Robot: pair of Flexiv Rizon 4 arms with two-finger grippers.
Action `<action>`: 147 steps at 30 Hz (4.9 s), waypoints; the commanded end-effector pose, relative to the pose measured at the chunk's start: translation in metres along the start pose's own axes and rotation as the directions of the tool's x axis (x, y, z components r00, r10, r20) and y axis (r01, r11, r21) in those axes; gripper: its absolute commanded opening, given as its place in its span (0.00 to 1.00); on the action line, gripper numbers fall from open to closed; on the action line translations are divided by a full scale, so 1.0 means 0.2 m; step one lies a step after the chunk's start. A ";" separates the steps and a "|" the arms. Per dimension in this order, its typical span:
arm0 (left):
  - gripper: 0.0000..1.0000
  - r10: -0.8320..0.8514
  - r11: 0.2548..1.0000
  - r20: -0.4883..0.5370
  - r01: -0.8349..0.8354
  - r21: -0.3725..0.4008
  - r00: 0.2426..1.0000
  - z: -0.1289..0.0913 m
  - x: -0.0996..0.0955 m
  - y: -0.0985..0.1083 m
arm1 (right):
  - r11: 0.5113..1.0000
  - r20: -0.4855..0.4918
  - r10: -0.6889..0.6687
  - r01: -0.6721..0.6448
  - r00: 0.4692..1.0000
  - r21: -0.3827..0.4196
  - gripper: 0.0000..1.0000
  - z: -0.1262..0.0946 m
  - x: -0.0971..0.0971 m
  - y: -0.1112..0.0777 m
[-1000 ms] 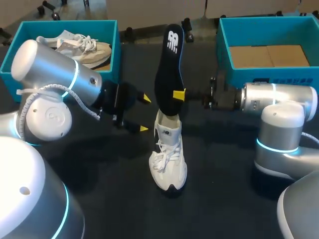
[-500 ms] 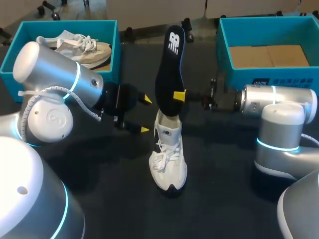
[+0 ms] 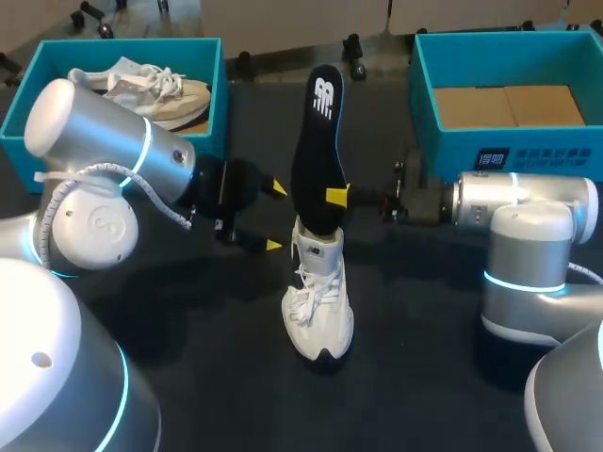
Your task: Take the shoe out of the shoebox, open the shoe tongue, remove and reinsert the insole, then place the shoe into the shoebox
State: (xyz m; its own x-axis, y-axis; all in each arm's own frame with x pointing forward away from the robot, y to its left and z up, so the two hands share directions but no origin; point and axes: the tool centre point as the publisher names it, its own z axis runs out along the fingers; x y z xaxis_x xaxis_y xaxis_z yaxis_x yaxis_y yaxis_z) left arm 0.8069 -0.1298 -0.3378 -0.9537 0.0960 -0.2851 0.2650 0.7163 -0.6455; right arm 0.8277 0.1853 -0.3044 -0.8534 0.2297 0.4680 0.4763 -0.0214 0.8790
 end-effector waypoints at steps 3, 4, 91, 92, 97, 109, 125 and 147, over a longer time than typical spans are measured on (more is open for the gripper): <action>1.00 0.000 1.000 0.000 0.000 -0.005 1.000 0.01 0.00 0.00 | 1.000 0.005 -0.005 0.005 1.000 0.020 0.00 -0.01 -0.01 -0.04; 1.00 0.000 1.000 0.000 0.000 -0.005 1.000 0.01 0.00 0.00 | 1.000 0.006 -0.009 0.009 1.000 0.021 0.00 -0.01 -0.01 -0.05; 1.00 0.000 1.000 0.000 0.000 -0.005 1.000 0.01 0.00 0.00 | 0.993 -0.023 -0.019 0.022 1.000 0.113 0.24 0.03 0.06 -0.25; 1.00 0.000 1.000 0.000 0.000 -0.005 1.000 0.01 0.00 0.00 | 0.994 -0.021 -0.021 0.024 1.000 0.111 0.25 0.03 0.06 -0.25; 1.00 0.000 1.000 0.000 0.000 -0.005 1.000 0.01 0.00 0.00 | 0.993 0.000 -0.041 0.041 0.999 0.107 0.29 0.02 0.06 -0.22; 1.00 0.000 1.000 0.000 0.000 -0.005 1.000 0.01 0.00 0.00 | 0.991 -0.005 -0.071 0.071 0.997 0.111 0.23 0.01 0.02 -0.16; 1.00 0.000 1.000 0.000 0.000 -0.005 1.000 0.01 0.00 0.00 | 0.990 -0.023 -0.014 0.017 1.000 0.137 0.00 0.00 0.06 -0.28; 1.00 0.000 1.000 0.000 0.000 -0.005 1.000 0.01 0.00 0.00 | 0.987 0.006 -0.031 0.030 1.000 0.156 0.21 0.03 0.05 -0.22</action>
State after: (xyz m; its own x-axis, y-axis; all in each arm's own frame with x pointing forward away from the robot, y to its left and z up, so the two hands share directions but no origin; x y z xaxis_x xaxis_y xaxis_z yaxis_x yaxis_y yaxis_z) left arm 0.8069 -0.1296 -0.3381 -0.9537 0.0958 -0.2852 0.2652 0.7157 -0.6462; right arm 0.7979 0.1907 -0.3384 -0.8669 0.2353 0.4396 0.4756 0.1254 0.8707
